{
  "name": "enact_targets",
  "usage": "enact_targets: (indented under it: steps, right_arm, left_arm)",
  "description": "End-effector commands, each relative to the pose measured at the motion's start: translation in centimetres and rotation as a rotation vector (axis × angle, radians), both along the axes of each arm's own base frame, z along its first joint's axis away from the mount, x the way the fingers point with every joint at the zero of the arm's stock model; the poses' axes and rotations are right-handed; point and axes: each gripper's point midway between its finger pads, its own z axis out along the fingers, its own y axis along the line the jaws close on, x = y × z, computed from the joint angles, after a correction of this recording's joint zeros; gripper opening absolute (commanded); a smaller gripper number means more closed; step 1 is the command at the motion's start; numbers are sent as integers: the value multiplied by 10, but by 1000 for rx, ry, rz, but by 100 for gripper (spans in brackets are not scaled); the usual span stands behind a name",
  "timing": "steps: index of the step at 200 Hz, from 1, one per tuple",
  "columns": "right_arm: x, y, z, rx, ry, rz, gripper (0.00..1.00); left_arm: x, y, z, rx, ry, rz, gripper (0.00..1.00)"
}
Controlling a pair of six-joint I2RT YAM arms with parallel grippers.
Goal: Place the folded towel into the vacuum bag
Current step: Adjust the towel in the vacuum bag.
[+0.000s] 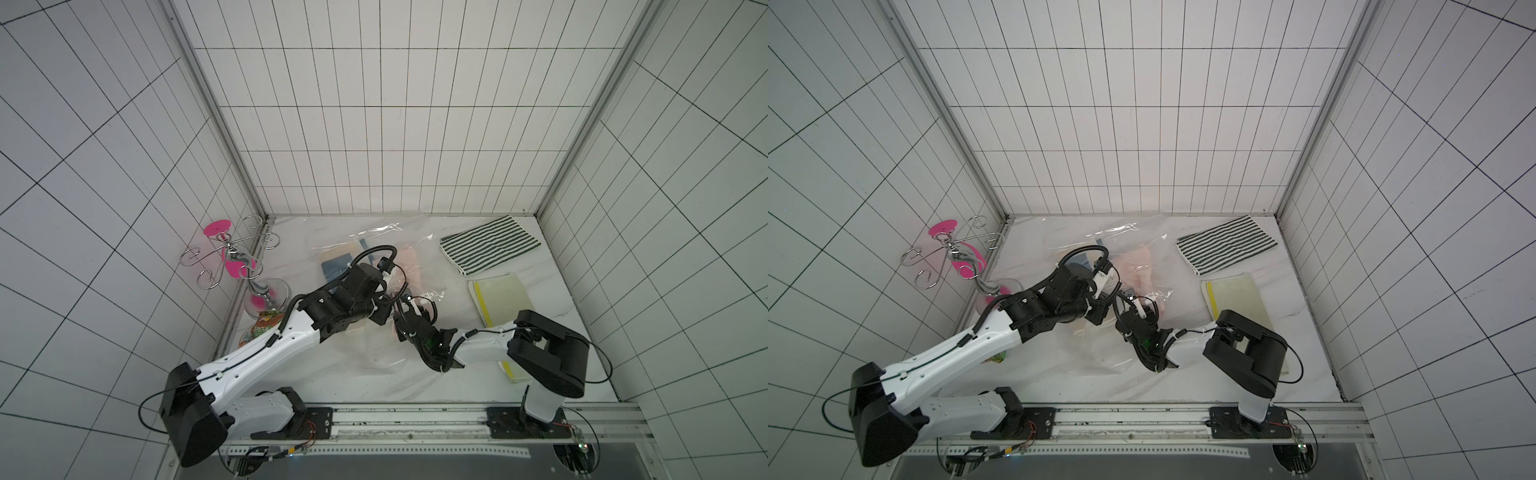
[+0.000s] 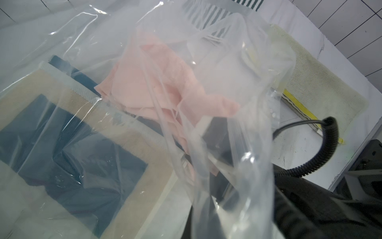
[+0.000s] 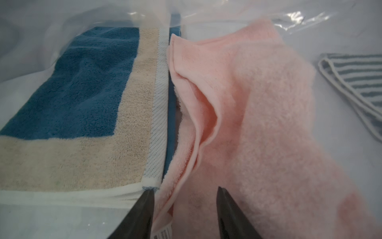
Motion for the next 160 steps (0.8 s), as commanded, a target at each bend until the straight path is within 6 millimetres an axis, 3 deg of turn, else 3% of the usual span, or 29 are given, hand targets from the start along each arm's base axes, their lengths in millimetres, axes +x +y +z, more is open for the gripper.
enact_targets:
  steps: [1,30,49,78,94,119,130,160]
  right_arm:
    - [13,1,-11,64,55,-110,58]
    - [18,12,-35,60,145,-143,57]
    - [24,10,-39,97,170,-169,44]
    - [42,6,-19,143,139,-182,17]
    - [54,4,3,163,82,-181,9]
    - [67,-6,42,213,-32,-197,6]
    - [70,-10,49,227,-52,-203,6]
    - [73,-15,16,199,6,-229,9]
  left_arm:
    - [-3,-18,10,-59,-2,-73,0]
    - [-5,-20,4,-43,30,-86,0]
    - [-7,-22,0,-34,52,-98,0]
    - [-10,-24,-2,-40,70,-104,0]
    - [-11,-26,-4,-41,80,-110,0]
    - [-16,-31,-10,-26,90,-128,0]
    - [-18,-33,-12,-19,93,-133,0]
    - [-21,-36,-16,-16,105,-145,0]
